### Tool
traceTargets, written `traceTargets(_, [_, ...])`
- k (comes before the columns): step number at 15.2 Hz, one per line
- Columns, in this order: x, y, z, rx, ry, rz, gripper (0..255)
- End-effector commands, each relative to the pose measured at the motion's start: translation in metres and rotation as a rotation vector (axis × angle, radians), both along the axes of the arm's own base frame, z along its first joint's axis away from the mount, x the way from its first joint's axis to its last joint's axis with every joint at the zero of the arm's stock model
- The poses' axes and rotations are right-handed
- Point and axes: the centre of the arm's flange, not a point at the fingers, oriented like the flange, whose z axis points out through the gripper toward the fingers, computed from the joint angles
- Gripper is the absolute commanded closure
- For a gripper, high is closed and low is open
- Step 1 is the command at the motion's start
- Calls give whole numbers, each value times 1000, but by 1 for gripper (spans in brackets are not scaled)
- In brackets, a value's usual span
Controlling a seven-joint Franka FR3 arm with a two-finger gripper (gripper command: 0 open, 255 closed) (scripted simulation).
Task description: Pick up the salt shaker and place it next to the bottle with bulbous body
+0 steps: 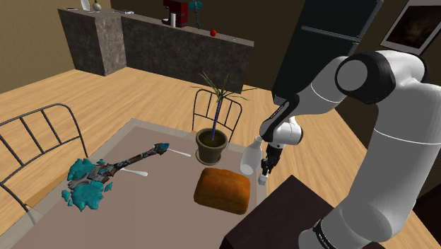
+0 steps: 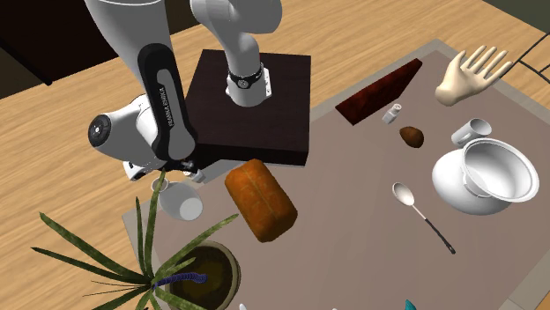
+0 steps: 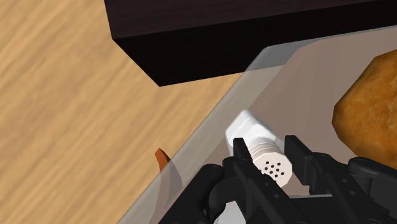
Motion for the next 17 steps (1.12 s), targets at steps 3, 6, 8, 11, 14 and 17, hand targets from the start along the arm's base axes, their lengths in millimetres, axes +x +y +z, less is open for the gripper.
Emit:
traceTargets(3, [0, 0, 0, 0, 0, 0, 255])
traceTargets(6, [0, 0, 0, 0, 0, 0, 0])
traceTargets(8, [0, 0, 0, 0, 0, 0, 0])
traceTargets(11, [5, -5, 25, 0, 0, 0, 0])
traceTargets(14, [9, -9, 48, 0, 0, 0, 0])
traceTargets(17, [9, -9, 48, 0, 0, 0, 0])
